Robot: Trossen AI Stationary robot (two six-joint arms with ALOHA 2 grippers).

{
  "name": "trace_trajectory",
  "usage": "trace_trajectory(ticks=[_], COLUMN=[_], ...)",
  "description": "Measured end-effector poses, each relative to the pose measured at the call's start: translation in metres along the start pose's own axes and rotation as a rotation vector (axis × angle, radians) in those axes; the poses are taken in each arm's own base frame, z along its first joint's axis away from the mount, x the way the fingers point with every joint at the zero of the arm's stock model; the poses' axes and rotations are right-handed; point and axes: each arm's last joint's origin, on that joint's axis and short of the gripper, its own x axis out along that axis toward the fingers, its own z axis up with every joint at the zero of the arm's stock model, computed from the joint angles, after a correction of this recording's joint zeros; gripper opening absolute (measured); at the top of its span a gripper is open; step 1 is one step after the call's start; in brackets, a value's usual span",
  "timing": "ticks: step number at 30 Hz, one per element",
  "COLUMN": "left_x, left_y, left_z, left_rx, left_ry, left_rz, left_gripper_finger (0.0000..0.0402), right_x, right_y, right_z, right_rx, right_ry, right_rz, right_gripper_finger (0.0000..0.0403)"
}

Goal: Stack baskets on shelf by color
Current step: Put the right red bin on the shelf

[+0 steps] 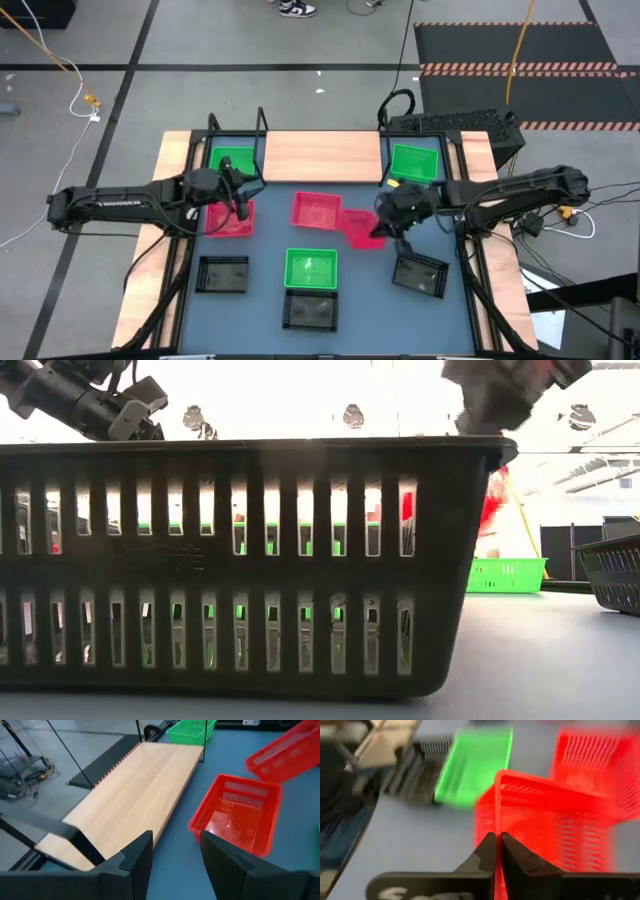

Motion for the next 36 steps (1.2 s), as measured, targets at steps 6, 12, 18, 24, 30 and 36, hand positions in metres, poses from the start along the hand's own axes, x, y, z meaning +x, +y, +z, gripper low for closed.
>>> trace_trajectory(ticks=[6, 12, 18, 24, 30, 36], left_x=[0.000, 0.000, 0.000, 0.000, 0.000, 0.000], left_y=[0.000, 0.000, 0.000, 0.000, 0.000, 0.000], left_z=[-0.002, -0.002, -0.002, 0.000, 0.004, 0.004], left_rx=[-0.034, -0.050, -0.072, -0.056, -0.061, -0.061], left_ry=[0.017, 0.016, 0.015, -0.001, -0.039, -0.038], left_rz=[0.001, 0.001, 0.000, -0.001, -0.002, -0.002], left_gripper_finger=[0.0168, 0.0168, 0.0168, 0.0168, 0.0168, 0.0168], right_x=[-0.004, 0.003, 0.017, 0.039, 0.058, 0.061], right_y=[-0.006, -0.021, -0.049, -0.084, -0.096, -0.097], right_z=[0.023, 0.030, 0.035, 0.020, 0.006, -0.001], right_rx=[-0.221, -0.388, -0.505, -0.461, -0.446, -0.407], right_ry=[-0.027, 0.009, 0.053, 0.240, 0.353, 0.358], right_rz=[-0.263, -0.517, -0.680, -0.850, -0.932, -0.932], right_gripper_finger=[0.0001, 0.0000, 0.0000, 0.0001, 0.0002, 0.0003])
